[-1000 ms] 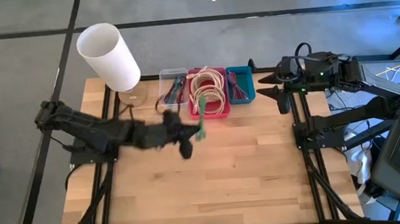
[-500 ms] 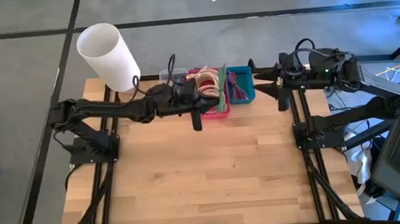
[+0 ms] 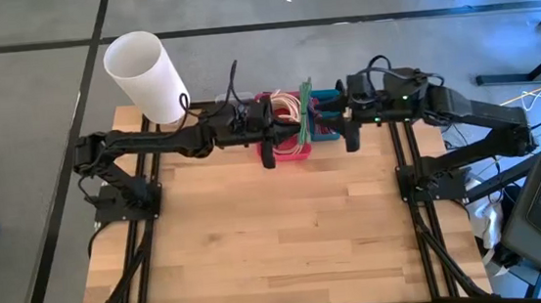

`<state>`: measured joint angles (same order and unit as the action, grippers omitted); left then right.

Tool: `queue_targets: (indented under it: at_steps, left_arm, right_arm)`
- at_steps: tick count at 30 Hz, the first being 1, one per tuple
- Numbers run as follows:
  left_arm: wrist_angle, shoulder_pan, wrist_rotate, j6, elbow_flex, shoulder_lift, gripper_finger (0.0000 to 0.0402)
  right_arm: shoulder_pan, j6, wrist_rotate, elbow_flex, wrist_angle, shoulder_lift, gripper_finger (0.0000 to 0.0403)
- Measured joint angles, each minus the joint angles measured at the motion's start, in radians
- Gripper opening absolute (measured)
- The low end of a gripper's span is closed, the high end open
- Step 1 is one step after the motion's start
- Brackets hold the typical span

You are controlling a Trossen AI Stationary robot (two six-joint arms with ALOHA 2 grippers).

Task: Pick & Place USB Port
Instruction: Put the green charger cable into the blue bin

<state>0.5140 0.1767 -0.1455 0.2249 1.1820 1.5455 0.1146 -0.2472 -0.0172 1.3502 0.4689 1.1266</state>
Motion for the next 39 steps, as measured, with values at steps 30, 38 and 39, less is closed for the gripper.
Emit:
queue_targets:
  at_steps: [30,38,39]
  left_arm:
    - [-0.016,0.008,-0.032,-0.002,0.002,-0.001,0.0003]
    - [-0.016,0.003,-0.041,-0.001,0.002,-0.001,0.0003]
    - [-0.016,0.001,-0.041,-0.001,0.002,-0.001,0.0003]
  right_arm:
    - [0.0,0.045,0.044,0.0,-0.165,0.111,0.0106]
    - [0.0,0.045,0.059,0.0,-0.164,0.111,0.0053]
    - [0.0,0.043,0.059,0.0,-0.164,0.111,0.0059]
